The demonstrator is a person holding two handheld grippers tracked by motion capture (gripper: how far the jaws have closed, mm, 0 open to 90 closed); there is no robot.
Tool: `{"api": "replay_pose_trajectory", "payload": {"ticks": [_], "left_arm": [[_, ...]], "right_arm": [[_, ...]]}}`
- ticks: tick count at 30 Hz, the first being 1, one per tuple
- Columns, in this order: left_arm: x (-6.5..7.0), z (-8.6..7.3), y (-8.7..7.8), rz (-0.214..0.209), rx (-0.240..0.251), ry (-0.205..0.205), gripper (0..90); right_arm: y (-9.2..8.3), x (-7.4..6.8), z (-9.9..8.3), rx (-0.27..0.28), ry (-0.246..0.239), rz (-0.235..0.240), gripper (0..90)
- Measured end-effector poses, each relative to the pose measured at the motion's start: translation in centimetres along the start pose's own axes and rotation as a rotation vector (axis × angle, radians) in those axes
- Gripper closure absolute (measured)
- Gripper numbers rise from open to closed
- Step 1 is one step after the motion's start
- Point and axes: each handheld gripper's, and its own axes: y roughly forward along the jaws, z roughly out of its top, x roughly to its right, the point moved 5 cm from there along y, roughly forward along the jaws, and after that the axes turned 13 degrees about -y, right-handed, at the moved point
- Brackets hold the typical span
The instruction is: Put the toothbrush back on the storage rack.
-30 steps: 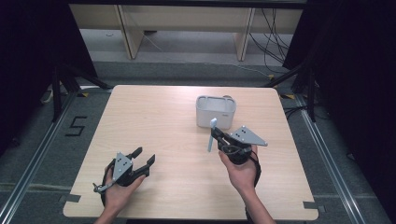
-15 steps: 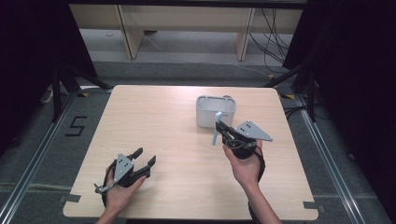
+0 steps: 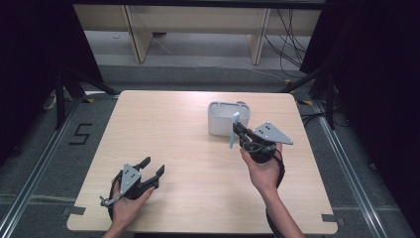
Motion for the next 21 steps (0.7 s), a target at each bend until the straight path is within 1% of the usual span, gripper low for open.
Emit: {"api": "replay_pose_trajectory", "payload": {"ticks": [2, 4, 5, 6, 8, 9, 10, 11, 12, 14, 15, 16, 17, 18, 19, 20, 21], "left_arm": [[0.0, 0.0, 0.0, 0.001, 0.002, -0.002, 37.8], [0.0, 0.0, 0.0, 0.003, 0.004, -0.005, 37.8], [0.0, 0.0, 0.0, 0.003, 0.005, -0.007, 37.8], [0.0, 0.0, 0.0, 0.003, 0.005, -0.009, 37.8], [0.0, 0.0, 0.0, 0.005, 0.006, -0.013, 37.8], [-0.1, 0.0, 0.0, 0.006, 0.006, -0.013, 37.7], [0.0, 0.0, 0.0, 0.006, 0.006, -0.014, 37.7], [0.0, 0.0, 0.0, 0.006, 0.007, -0.013, 37.7], [0.0, 0.0, 0.0, 0.006, 0.007, -0.012, 37.7], [0.0, 0.0, 0.0, 0.007, 0.007, -0.011, 37.6], [0.0, 0.0, 0.0, 0.007, 0.007, -0.011, 37.6], [0.0, 0.0, 0.0, 0.007, 0.007, -0.010, 37.6], [0.0, 0.0, 0.0, 0.007, 0.007, -0.010, 37.6], [0.0, 0.0, 0.0, 0.007, 0.007, -0.011, 37.6], [0.0, 0.0, 0.0, 0.008, 0.007, -0.010, 37.5], [0.0, 0.0, 0.0, 0.008, 0.008, -0.010, 37.5], [0.0, 0.0, 0.0, 0.008, 0.008, -0.009, 37.4]], "right_arm": [[0.0, 0.1, 0.1, -0.001, 0.012, 0.000, 85.9], [0.1, 0.5, 0.3, 0.013, -0.013, -0.012, 85.9], [0.2, 0.6, 0.3, 0.012, -0.012, -0.016, 86.0], [0.2, 0.5, 0.4, 0.008, 0.003, -0.010, 86.0], [0.3, 0.9, 0.5, 0.017, -0.012, -0.021, 86.0], [0.2, 1.1, 0.5, 0.018, -0.011, -0.029, 86.0], [0.3, 1.0, 0.6, 0.011, 0.006, -0.019, 85.9], [0.2, 1.4, 0.6, 0.014, -0.021, -0.030, 86.0], [0.3, 1.3, 0.7, 0.012, 0.006, -0.029, 86.0], [0.3, 1.5, 0.8, 0.013, 0.003, -0.028, 86.0], [0.3, 1.8, 0.9, 0.012, -0.013, -0.038, 86.0], [0.3, 1.8, 1.0, 0.020, -0.008, -0.034, 85.9], [0.3, 2.0, 1.1, 0.016, -0.023, -0.041, 85.9], [0.3, 2.1, 1.2, 0.020, -0.013, -0.042, 86.0], [0.3, 2.1, 1.2, 0.010, -0.001, -0.043, 86.0], [0.4, 2.3, 1.3, 0.021, -0.015, -0.048, 86.0], [0.4, 2.5, 1.4, 0.016, -0.023, -0.055, 86.0]]}}
